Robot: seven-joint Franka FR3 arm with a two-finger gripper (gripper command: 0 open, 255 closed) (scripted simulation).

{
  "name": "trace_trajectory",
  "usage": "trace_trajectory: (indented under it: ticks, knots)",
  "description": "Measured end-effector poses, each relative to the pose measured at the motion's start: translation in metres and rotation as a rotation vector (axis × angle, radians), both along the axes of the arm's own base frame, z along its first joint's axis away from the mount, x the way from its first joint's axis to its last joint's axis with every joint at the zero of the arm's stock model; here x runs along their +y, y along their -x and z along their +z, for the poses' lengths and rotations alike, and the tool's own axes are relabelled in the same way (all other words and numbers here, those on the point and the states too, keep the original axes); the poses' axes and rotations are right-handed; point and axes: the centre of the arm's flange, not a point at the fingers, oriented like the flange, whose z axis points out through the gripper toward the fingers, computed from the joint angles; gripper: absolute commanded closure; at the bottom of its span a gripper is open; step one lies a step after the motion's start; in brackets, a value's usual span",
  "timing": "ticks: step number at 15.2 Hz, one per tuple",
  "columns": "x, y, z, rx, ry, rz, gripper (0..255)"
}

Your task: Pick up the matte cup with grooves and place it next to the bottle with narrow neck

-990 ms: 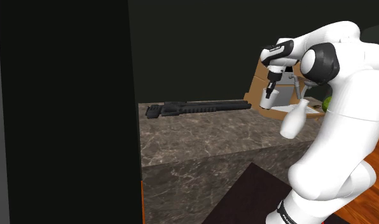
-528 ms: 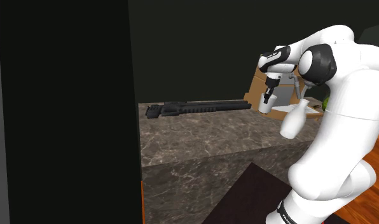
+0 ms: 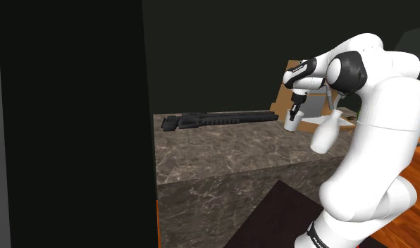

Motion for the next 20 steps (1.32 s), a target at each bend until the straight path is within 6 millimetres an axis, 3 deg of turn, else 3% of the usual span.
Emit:
trace_trajectory:
  ticks: [4,10,11,17,20]
  knots:
    - [0.0,0.001,-0.02,0.0,0.0,0.0,255]
    - [0.0,0.001,-0.023,0.0,0.0,0.0,255]
    - [0.0,0.001,-0.023,0.0,0.0,0.0,0]
    - [0.0,0.001,-0.022,-0.001,0.001,0.0,0]
    - [0.002,-0.001,0.004,-0.001,0.002,0.0,0]
